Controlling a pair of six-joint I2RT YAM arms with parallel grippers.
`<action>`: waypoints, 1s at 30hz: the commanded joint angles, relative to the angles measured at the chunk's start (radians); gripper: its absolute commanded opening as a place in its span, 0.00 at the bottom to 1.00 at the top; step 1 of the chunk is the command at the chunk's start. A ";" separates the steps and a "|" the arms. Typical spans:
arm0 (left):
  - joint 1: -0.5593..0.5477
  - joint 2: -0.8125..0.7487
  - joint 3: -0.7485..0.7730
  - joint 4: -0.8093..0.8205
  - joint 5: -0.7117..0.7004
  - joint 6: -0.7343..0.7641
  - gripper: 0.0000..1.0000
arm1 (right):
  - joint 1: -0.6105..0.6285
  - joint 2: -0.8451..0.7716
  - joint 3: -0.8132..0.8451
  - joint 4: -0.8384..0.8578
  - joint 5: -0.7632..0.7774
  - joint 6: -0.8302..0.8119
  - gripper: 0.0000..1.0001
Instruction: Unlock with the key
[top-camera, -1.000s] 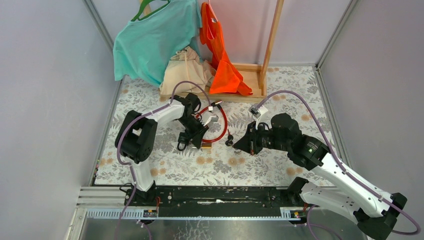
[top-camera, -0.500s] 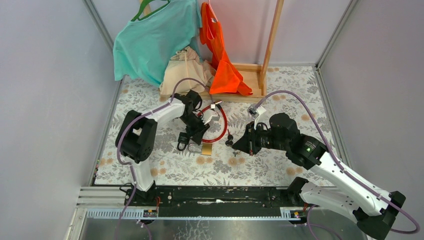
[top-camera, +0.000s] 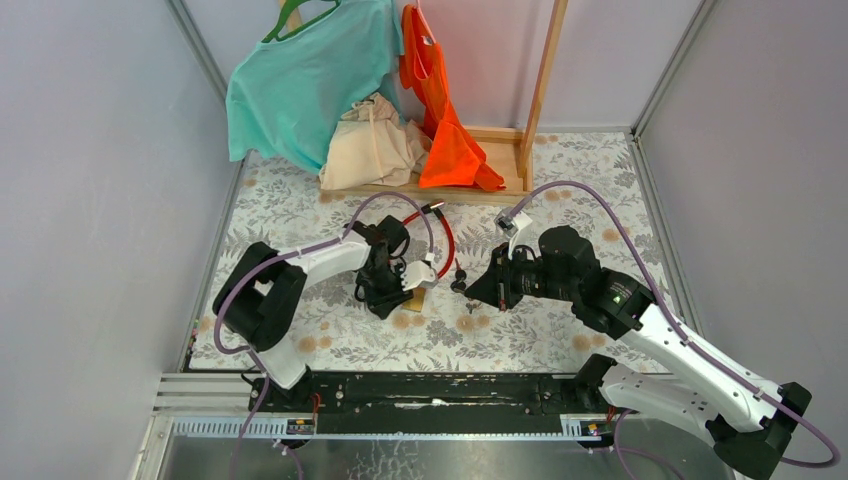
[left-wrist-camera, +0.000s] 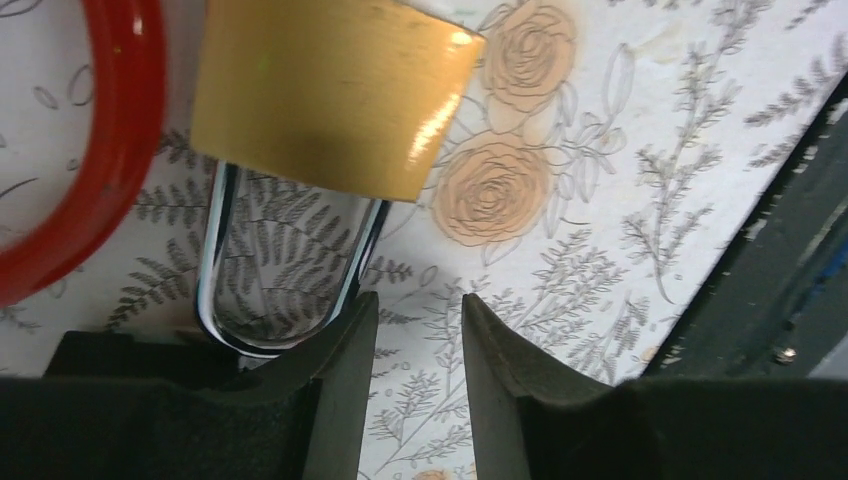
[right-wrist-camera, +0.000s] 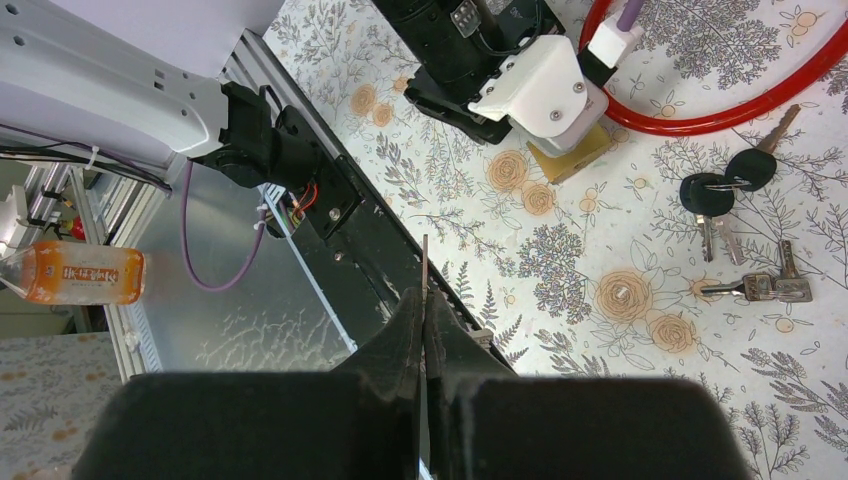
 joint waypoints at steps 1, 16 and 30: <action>-0.004 -0.023 -0.019 0.112 -0.092 0.036 0.44 | -0.003 -0.010 0.009 0.045 0.004 -0.003 0.00; -0.022 -0.188 -0.038 -0.026 0.030 0.325 0.50 | -0.003 -0.019 0.024 0.027 0.001 -0.004 0.00; -0.019 -0.149 -0.119 0.208 -0.006 0.451 0.57 | -0.003 -0.032 0.035 0.016 0.011 0.001 0.00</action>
